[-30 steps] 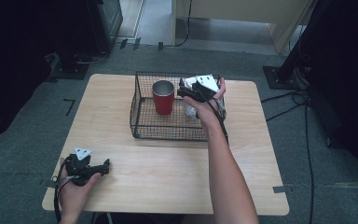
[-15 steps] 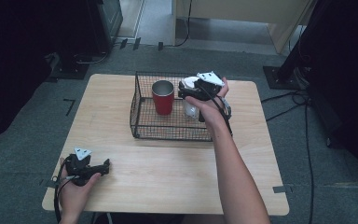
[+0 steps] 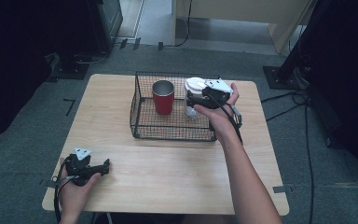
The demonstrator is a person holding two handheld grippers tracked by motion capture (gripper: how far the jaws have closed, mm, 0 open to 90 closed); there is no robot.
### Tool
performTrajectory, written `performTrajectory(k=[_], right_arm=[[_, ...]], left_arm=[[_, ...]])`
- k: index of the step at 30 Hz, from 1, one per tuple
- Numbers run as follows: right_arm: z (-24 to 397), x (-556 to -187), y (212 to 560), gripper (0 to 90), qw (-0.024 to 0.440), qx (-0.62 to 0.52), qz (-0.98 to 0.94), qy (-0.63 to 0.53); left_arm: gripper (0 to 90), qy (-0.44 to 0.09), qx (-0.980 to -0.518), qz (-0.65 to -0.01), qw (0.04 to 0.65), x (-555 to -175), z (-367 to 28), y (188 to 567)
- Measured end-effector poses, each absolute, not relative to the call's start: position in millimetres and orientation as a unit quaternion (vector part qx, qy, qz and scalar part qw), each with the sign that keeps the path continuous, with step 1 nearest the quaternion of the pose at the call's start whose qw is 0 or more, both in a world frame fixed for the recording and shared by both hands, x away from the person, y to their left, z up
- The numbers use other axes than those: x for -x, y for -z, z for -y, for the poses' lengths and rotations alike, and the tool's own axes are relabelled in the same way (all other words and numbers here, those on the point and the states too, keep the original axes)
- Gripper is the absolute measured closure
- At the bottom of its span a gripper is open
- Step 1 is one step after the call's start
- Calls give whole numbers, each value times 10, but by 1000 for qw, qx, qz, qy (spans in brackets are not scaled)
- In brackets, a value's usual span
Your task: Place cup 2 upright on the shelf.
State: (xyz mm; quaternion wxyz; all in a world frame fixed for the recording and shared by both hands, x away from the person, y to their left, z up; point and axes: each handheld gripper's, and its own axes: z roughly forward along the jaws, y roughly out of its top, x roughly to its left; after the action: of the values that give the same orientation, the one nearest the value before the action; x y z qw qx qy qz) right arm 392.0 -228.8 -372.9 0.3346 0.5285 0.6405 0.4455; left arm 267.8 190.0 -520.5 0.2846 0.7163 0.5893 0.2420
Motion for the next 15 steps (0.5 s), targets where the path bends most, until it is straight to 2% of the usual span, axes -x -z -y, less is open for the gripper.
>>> performTrajectory(k=[10, 15], right_arm=[[2462, -3602, 3769, 34, 329, -522, -647, -447], [2567, -3446, 3801, 3, 328, -507, -661, -446]], left_arm=[[0, -242, -716, -590, 285, -2678, -1899, 5205], [0, -242, -716, -590, 285, -2678, -1899, 5205]])
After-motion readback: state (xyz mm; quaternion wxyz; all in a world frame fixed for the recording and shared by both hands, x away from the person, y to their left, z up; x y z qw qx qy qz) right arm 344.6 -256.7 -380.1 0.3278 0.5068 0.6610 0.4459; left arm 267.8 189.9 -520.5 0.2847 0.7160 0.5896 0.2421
